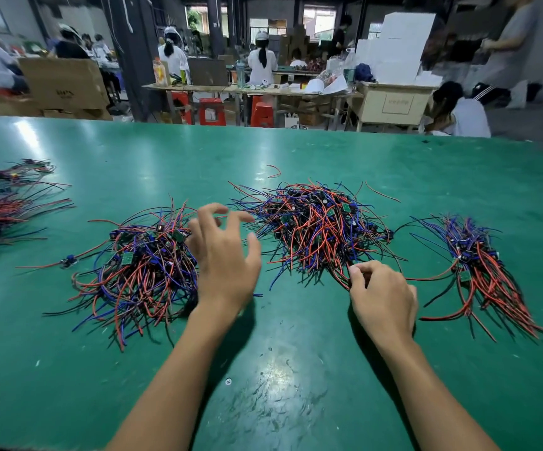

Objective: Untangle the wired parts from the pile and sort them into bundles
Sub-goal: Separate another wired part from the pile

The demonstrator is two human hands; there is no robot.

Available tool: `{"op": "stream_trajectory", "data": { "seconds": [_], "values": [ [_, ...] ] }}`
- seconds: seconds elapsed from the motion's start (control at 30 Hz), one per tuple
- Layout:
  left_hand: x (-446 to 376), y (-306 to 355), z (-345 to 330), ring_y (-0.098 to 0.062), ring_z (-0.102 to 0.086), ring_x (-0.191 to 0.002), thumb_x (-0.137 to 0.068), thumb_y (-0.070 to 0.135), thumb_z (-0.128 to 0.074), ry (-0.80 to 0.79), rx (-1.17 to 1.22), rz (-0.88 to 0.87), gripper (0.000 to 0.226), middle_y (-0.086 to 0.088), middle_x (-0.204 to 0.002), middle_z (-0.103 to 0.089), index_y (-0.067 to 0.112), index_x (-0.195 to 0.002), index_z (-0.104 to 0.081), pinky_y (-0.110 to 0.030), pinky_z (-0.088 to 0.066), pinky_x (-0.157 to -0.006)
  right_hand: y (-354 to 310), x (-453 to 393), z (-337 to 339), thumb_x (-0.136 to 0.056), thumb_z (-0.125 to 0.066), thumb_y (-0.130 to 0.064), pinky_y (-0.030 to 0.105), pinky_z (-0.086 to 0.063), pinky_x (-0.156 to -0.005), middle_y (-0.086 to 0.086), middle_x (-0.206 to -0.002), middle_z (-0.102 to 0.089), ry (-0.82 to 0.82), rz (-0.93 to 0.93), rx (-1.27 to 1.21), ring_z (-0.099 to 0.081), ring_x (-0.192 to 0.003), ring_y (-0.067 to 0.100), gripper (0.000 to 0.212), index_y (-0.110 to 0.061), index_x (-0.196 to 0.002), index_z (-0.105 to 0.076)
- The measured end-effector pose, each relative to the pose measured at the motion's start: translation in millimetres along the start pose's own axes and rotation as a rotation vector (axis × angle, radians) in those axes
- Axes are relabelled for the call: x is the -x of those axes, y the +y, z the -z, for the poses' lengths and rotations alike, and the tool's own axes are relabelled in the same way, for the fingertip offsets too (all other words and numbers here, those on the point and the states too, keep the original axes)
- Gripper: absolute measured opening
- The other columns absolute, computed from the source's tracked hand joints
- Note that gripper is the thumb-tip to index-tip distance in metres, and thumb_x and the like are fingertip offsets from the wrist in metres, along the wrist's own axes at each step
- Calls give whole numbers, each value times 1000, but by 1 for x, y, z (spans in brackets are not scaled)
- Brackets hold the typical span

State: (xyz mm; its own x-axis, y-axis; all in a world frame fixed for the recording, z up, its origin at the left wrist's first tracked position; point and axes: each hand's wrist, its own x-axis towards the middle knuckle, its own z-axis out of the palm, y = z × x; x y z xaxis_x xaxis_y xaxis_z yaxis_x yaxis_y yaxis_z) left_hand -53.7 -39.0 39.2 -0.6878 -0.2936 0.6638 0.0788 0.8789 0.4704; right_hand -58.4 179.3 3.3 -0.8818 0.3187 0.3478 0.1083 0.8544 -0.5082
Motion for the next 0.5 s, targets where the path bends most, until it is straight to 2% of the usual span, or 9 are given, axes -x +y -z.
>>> {"op": "stream_trajectory", "data": {
  "seconds": [0.1,0.2,0.27,0.37,0.43,0.5],
  "values": [
    [14,14,-8,-20,-41,-110,-88,20,-67,-149,69,-195,17,-4,-116,-50,22,-105,-68,-30,-23,-86,1,0,2,-93,-62,-54,38,-41,-89,-1,-99,-73,-22,9,43,-62,-103,27,31,-29,-107,-75],
    [24,21,-15,-18,-43,-108,-90,19,-65,-341,174,-315,14,0,-112,-51,19,-103,-68,-35,-34,-93,1,1,5,-88,-72,-49,36,-43,-79,0,-89,-72,21,52,2,-62,-92,29,20,-31,-92,-80],
    [31,25,-20,-18,-46,-106,-92,18,-63,-436,212,-370,14,1,-109,-52,18,-105,-68,-38,-40,-95,1,0,4,-88,-72,-44,35,-47,-78,-1,-87,-73,-6,39,-19,-64,-88,29,16,-30,-90,-80],
    [40,28,-26,-16,-50,-107,-95,19,-60,-527,247,-388,15,2,-108,-56,18,-108,-67,-37,-44,-94,5,-4,2,-92,-69,-38,33,-50,-76,1,-89,-76,-96,-9,-131,-68,-88,29,17,-26,-94,-80],
    [41,29,-29,-13,-53,-105,-98,20,-58,-539,320,-352,14,3,-107,-59,18,-108,-67,-33,-45,-93,8,-6,1,-93,-69,-36,33,-53,-77,0,-88,-77,-140,-38,-308,-69,-86,26,18,-22,-96,-80],
    [41,29,-30,-9,-56,-100,-101,21,-54,-529,404,-284,16,5,-103,-63,18,-108,-68,-29,-45,-90,7,-9,2,-95,-69,-30,29,-50,-72,-7,-76,-73,-172,-35,-546,-67,-75,16,15,-20,-91,-79]
  ]
}}
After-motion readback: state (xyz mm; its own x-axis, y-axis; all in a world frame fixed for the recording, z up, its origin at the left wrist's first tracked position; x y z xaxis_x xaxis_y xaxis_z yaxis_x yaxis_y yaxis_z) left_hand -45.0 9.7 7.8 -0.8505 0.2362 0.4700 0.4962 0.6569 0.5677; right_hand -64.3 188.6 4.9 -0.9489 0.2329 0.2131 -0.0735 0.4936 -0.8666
